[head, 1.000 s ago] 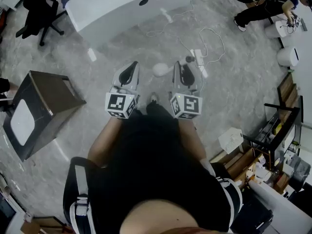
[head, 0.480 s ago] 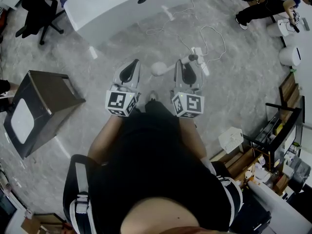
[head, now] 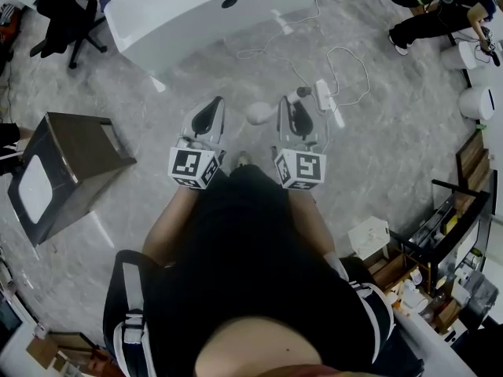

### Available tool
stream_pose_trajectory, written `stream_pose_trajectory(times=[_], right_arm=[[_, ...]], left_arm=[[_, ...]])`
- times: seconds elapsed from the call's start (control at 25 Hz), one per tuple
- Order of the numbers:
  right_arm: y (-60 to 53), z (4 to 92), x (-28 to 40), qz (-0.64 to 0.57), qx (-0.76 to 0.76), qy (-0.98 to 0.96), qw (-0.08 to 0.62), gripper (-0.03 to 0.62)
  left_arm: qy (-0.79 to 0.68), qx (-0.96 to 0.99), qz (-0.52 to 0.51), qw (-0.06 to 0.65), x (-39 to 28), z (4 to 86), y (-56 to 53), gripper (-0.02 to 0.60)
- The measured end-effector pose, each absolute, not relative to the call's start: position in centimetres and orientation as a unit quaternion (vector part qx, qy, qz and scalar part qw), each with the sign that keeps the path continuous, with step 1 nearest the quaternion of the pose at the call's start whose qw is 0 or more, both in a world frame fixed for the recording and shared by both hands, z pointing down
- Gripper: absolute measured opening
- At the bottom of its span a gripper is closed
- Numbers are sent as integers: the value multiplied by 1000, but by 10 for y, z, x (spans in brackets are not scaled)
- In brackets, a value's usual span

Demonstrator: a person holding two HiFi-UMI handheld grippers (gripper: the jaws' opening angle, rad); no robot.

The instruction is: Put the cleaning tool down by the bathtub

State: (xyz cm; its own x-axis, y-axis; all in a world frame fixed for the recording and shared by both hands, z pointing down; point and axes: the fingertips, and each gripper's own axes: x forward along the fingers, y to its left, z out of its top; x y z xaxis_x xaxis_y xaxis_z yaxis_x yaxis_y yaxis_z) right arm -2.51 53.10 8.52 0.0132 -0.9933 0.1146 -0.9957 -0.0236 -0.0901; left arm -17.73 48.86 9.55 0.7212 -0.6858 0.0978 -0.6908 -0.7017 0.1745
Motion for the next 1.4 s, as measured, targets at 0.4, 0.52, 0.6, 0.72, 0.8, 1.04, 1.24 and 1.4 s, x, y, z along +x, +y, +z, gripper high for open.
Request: stream_pose_trajectory(times=[0.4, 0.52, 0.6, 0.72, 0.8, 1.04, 1.24, 1.4], right_arm=[[476, 91, 4, 68, 694, -716, 16, 86], [450, 95, 8, 67, 696, -715, 17, 86], [429, 99, 14, 66, 697, -714, 18, 86], [399, 103, 23, 66, 702, -709, 24, 86], [374, 105, 28, 67, 707, -703, 30, 86], [302, 114, 37, 62, 720, -690, 44, 86], [251, 116, 51, 61, 730, -679, 46, 86], [217, 124, 63, 59, 731, -678, 49, 86]], left_arm=[[-408, 908, 16, 98, -159, 99, 443, 8], [-413, 905, 16, 99, -157, 105, 415, 9], [-413, 905, 16, 102, -151, 110, 394, 8], [-408, 907, 18, 102, -143, 116, 361, 9], [-406, 908, 15, 104, -140, 117, 335, 8], [-387, 915, 15, 115, -130, 129, 257, 9], [-373, 922, 6, 105, -114, 125, 197, 8], [-370, 924, 2, 99, -101, 126, 162, 9]])
